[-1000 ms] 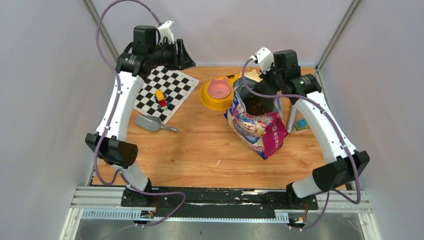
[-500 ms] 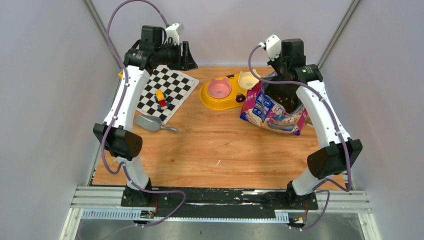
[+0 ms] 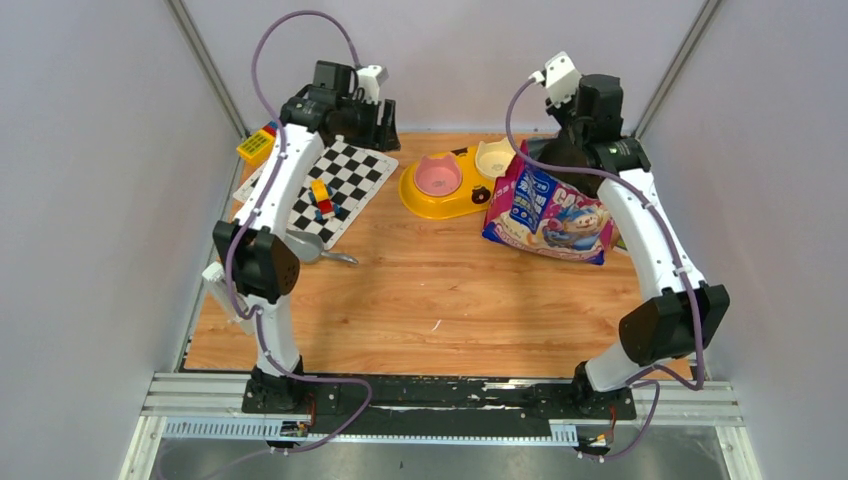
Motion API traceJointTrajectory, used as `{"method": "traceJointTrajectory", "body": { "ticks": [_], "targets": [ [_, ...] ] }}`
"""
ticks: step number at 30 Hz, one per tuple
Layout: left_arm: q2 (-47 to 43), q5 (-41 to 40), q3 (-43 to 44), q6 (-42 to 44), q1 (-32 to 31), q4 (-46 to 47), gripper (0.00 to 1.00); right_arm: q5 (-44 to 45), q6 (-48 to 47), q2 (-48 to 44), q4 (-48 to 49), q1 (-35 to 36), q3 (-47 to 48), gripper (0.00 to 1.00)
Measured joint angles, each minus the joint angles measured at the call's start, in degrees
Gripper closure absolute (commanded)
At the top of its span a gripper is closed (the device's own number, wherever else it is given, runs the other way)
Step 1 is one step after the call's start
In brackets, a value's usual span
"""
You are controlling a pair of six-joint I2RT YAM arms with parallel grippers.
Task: Serve the pet food
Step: Move the pet food bag to the center of the board.
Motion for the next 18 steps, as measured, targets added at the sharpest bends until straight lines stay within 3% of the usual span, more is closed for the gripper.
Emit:
{"method": "traceJointTrajectory", "body": {
  "ticks": [9, 18],
  "targets": [
    [16.28, -16.31, 8.55, 2.1, -7.39, 1.25, 0.25, 0.35, 1.25, -3.63, 8.55, -3.63, -0.92, 0.66],
    [26.99, -34.01, 14.25, 3.26, -11.58, 4.31, 0.23, -1.31, 5.44, -5.55, 7.93, -3.98, -6.25, 0.58]
  ]
}}
